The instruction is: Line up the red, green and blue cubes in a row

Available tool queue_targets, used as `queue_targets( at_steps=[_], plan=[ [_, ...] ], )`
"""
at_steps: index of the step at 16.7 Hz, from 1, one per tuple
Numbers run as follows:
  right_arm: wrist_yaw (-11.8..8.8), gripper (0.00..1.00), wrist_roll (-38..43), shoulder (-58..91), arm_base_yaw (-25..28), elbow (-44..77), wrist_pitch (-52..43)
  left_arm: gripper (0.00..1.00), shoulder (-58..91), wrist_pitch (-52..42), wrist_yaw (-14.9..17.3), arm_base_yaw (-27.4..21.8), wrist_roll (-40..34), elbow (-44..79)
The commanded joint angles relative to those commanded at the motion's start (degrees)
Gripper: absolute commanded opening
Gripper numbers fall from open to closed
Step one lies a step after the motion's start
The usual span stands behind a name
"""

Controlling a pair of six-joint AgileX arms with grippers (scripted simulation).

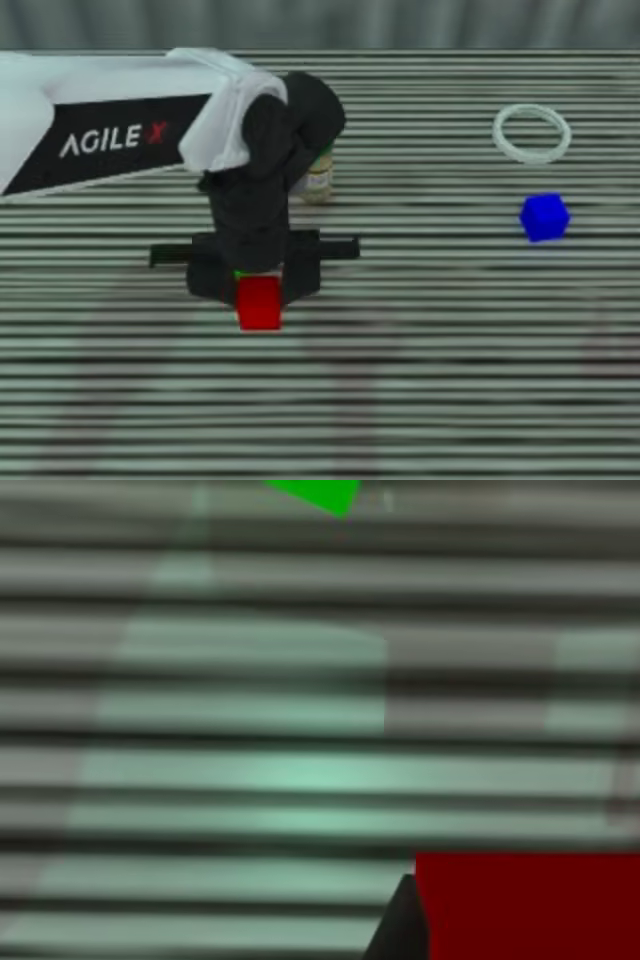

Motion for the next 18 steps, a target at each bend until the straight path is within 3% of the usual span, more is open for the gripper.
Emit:
queue_targets(
  at_steps=[3, 8, 18],
  plan=[
    [0.0, 1.00, 0.0, 0.0, 0.0, 0.0, 0.0, 0.00, 2.1, 6.4, 0.0, -0.1, 0.0, -4.2],
    [0.0, 1.00, 0.0, 0.0, 0.0, 0.0, 0.0, 0.00, 2.7, 7.7, 0.0, -0.1, 0.0, -5.2],
    [0.0, 1.00, 0.0, 0.0, 0.0, 0.0, 0.0, 0.75, 2.7, 7.7, 0.0, -0.1, 0.0, -5.2]
  ],
)
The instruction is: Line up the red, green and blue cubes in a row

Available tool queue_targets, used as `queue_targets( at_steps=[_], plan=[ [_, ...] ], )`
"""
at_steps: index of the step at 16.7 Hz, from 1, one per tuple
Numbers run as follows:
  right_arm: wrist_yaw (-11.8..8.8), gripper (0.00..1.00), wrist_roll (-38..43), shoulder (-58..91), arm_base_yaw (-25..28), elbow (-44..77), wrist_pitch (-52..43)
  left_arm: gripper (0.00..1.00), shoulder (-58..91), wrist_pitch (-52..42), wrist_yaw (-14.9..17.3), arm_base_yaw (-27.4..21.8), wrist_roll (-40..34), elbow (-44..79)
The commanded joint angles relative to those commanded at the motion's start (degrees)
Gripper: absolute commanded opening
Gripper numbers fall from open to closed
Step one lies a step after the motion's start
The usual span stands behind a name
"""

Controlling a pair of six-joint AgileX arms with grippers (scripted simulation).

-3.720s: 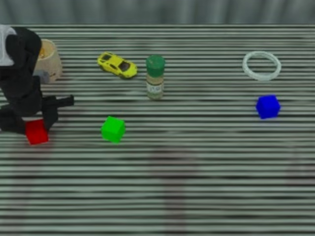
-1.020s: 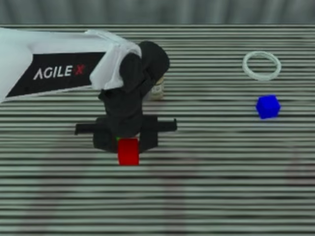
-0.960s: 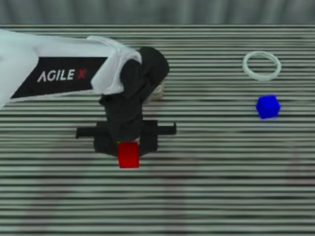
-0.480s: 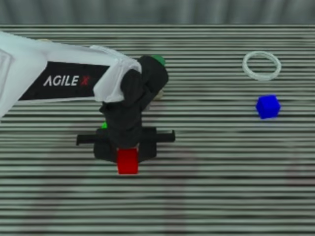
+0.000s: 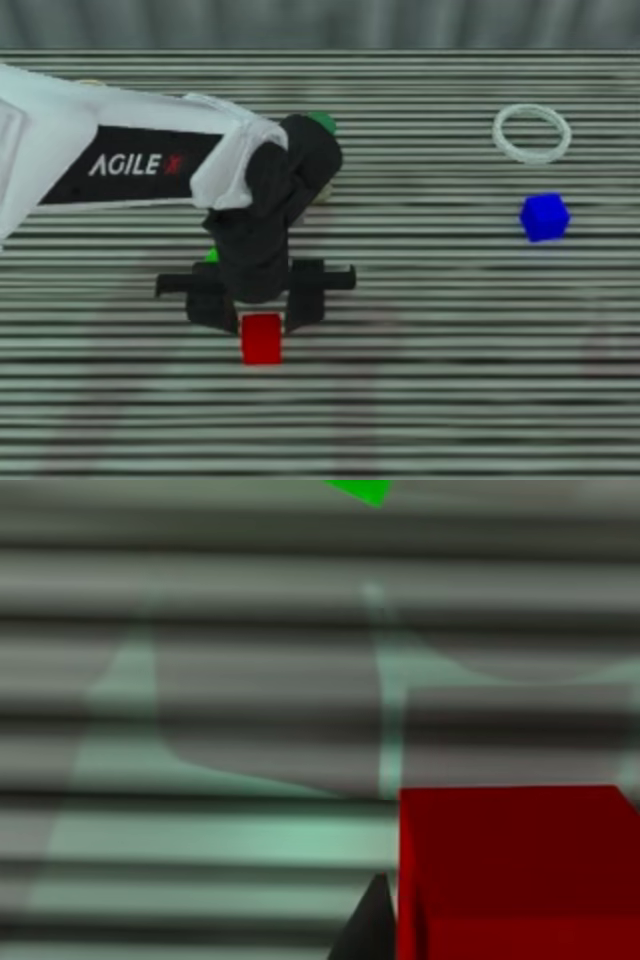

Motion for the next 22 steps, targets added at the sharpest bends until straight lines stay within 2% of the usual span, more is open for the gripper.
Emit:
queue_targets(
  at_steps=[3, 4, 13, 22],
  plan=[
    [0.0, 1.00, 0.0, 0.0, 0.0, 0.0, 0.0, 0.98, 0.0, 0.0, 0.0, 0.0, 0.0, 0.0],
    [0.0, 1.00, 0.0, 0.0, 0.0, 0.0, 0.0, 1.00, 0.0, 0.0, 0.0, 0.0, 0.0, 0.0],
    [0.0, 1.00, 0.0, 0.0, 0.0, 0.0, 0.0, 1.00, -0.1, -0.2, 0.0, 0.0, 0.0, 0.2],
    [0.0, 1.00, 0.0, 0.0, 0.0, 0.0, 0.0, 1.00, -5.9, -14.2, -0.1, 0.8, -0.5, 8.4]
  ],
)
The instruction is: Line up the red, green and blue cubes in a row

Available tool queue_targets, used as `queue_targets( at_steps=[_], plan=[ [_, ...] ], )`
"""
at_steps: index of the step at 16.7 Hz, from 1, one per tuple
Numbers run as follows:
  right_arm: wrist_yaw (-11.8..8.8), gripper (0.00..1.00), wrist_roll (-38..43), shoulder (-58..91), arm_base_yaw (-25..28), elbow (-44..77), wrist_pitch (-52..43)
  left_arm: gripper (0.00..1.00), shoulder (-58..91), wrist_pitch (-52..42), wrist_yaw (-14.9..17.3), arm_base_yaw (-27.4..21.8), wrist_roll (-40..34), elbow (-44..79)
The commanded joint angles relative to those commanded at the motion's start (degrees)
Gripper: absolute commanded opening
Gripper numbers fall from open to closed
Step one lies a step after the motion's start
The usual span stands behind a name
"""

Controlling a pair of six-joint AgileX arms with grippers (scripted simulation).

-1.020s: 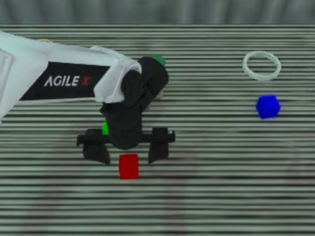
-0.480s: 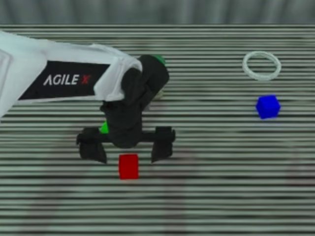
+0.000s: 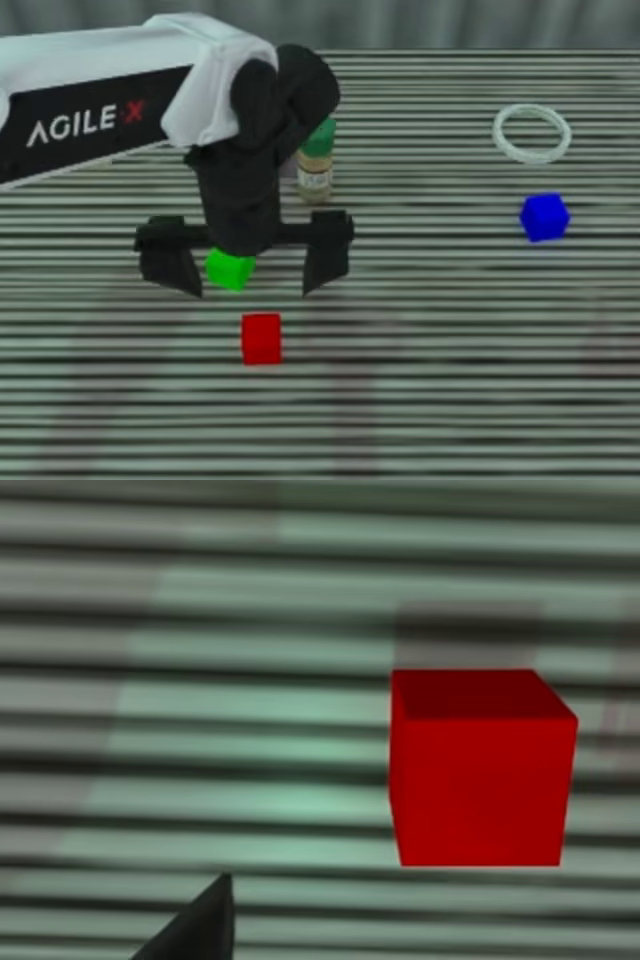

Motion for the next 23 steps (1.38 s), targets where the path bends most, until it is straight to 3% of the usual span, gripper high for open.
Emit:
queue_targets(
  at_steps=[7, 14, 17, 23],
  plan=[
    [0.0, 1.00, 0.0, 0.0, 0.0, 0.0, 0.0, 1.00, 2.4, -0.7, 0.2, 1.0, 4.0, 2.5],
    [0.0, 1.00, 0.0, 0.0, 0.0, 0.0, 0.0, 1.00, 11.5, -4.2, 1.3, 7.9, 27.2, 13.5],
    [0.0, 1.00, 0.0, 0.0, 0.0, 0.0, 0.0, 1.00, 14.0, -4.9, 1.6, 10.3, 33.8, 17.1],
    [0.0, 1.00, 0.0, 0.0, 0.0, 0.0, 0.0, 1.00, 14.3, -4.8, 1.6, 10.6, 35.0, 17.6]
  ],
)
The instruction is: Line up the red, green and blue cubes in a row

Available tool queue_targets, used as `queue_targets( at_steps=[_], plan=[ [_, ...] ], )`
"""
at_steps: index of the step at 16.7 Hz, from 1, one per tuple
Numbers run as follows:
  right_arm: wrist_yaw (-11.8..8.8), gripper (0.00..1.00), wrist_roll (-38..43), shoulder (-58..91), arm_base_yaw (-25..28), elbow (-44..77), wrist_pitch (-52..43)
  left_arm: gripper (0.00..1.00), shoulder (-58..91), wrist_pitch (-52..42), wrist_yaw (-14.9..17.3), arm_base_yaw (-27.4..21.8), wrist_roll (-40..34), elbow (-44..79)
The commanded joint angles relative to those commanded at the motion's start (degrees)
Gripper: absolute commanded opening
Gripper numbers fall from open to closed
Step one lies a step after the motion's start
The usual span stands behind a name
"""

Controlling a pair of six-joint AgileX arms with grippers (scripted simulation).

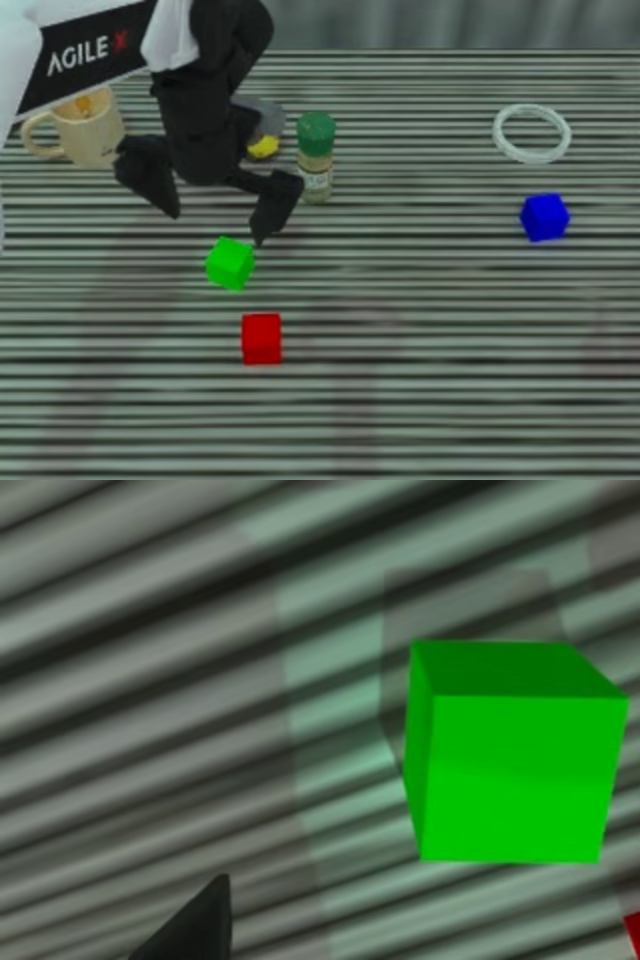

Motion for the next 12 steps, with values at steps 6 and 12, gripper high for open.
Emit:
queue_targets(
  at_steps=[6, 12],
  plan=[
    [0.0, 1.00, 0.0, 0.0, 0.0, 0.0, 0.0, 1.00, 4.6, 11.6, 0.1, 0.3, 0.2, -6.7],
    [0.0, 1.00, 0.0, 0.0, 0.0, 0.0, 0.0, 1.00, 6.9, 16.5, 0.1, 0.3, 0.3, -9.7]
  ],
)
